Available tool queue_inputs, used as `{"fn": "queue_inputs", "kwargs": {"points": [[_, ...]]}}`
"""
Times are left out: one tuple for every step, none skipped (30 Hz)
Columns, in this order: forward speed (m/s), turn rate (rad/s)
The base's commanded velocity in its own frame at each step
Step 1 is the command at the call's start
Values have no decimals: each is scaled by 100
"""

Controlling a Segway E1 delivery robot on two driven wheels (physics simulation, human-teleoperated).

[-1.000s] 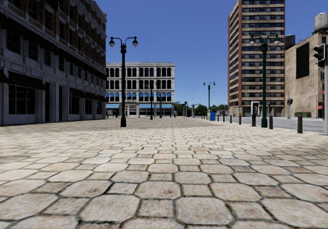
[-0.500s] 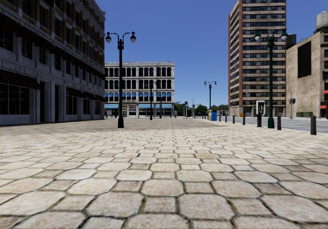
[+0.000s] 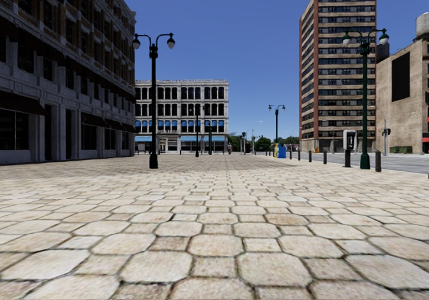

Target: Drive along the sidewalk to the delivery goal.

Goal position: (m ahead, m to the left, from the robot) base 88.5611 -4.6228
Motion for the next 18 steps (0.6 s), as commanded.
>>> {"fn": "queue_inputs", "kwargs": {"points": [[154, 0], [154, 0], [154, 0], [155, 0], [163, 0], [175, 0], [182, 0], [187, 0], [191, 0], [192, 0], [194, 0], [194, 0], [200, 0], [200, 0], [200, 0], [200, 0], [200, 0], [200, 0]]}}
